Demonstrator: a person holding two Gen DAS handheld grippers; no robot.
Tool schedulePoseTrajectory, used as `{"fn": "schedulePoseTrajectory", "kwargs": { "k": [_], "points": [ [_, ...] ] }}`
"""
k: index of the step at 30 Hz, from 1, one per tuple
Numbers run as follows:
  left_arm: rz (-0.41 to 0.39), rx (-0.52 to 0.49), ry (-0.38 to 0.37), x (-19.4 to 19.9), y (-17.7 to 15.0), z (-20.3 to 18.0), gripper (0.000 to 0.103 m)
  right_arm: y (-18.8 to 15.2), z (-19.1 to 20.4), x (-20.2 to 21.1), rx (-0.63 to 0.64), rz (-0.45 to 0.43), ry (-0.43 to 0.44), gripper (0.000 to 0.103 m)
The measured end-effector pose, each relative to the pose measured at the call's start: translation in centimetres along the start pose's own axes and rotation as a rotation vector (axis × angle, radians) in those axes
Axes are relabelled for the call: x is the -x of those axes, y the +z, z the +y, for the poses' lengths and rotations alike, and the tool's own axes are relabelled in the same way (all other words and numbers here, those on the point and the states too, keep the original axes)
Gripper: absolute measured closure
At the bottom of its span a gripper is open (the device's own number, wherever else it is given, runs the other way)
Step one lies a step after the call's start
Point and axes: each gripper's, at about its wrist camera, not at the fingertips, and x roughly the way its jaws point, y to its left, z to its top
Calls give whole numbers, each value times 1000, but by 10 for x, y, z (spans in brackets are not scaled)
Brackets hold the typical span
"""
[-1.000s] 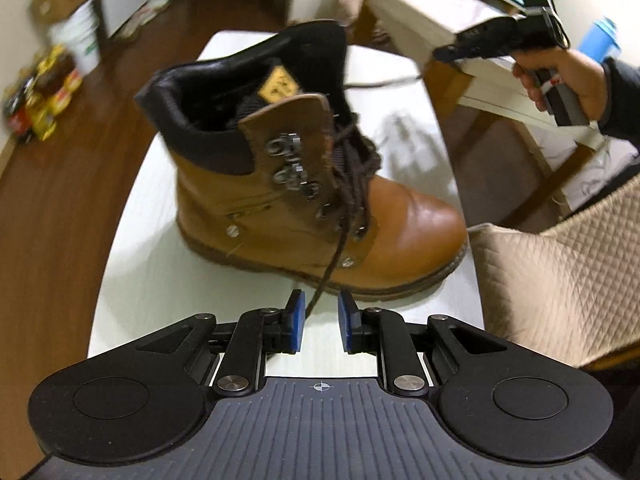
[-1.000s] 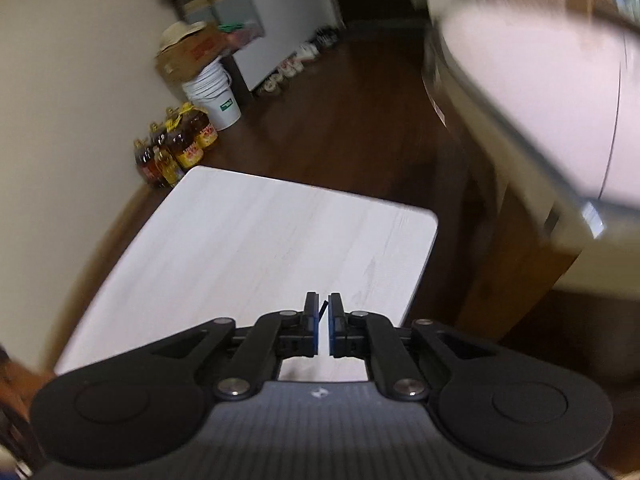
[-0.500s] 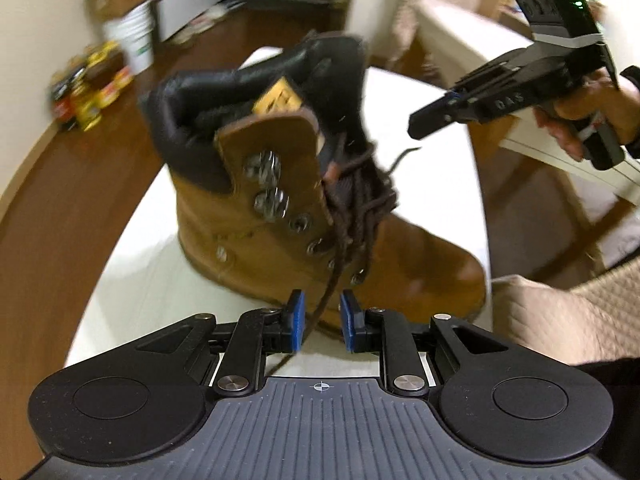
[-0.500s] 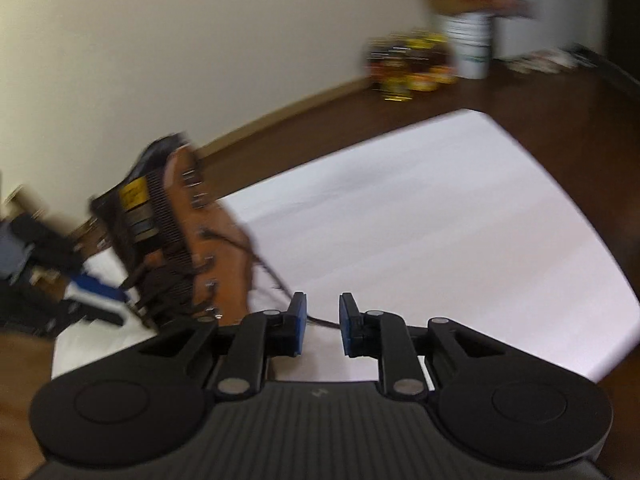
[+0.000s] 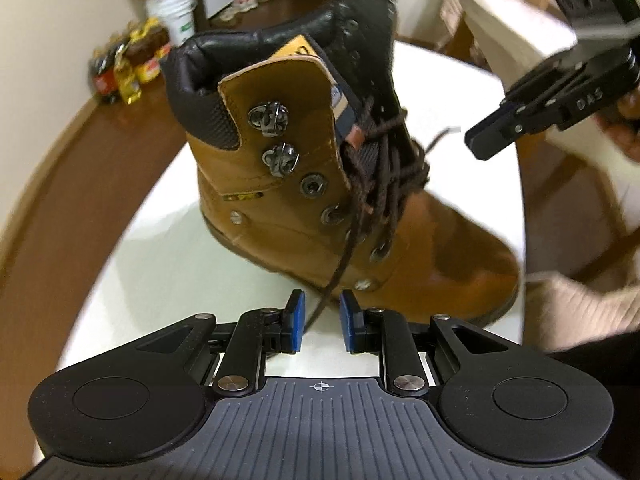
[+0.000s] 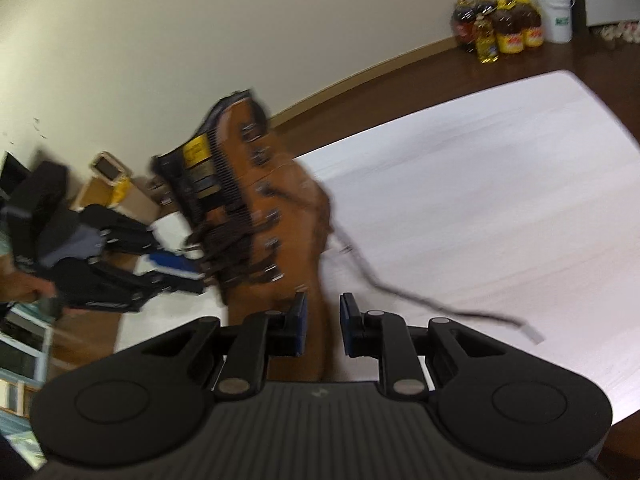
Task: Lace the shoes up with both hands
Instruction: 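Grasp the brown lace end with the left gripper and pull it away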
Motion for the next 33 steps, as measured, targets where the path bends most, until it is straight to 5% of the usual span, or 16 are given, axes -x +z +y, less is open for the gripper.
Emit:
{"fn": "schedulePoseTrajectory", "kwargs": {
  "k": [3, 6, 10, 20, 22, 25, 29, 33],
  "points": [
    [94, -136, 98, -3, -16, 8, 82, -13, 17, -6, -21, -4, 5, 82],
    [163, -221, 101, -6, -36, 29, 82, -26, 35, -8, -60, -23, 52, 82],
    [185, -263, 42, -17, -48, 58, 82, -44, 64, -20, -77, -24, 93, 82],
    [205, -404, -135, -65, -54, 93, 85, -70, 104, -44, -199, -53, 44, 82],
    [223, -394, -182, -69, -51, 98, 100, -73, 111, -49, -218, -57, 34, 82],
    [257, -340, -237, -72, -47, 101, 101, -75, 121, -58, -247, -64, 30, 82],
    [251, -186, -402, -61, -30, 112, 101, -77, 136, -74, -321, -84, 58, 82],
    [239, -113, -531, -42, -13, 115, 101, -77, 149, -94, -455, -119, 170, 75]
  ]
}}
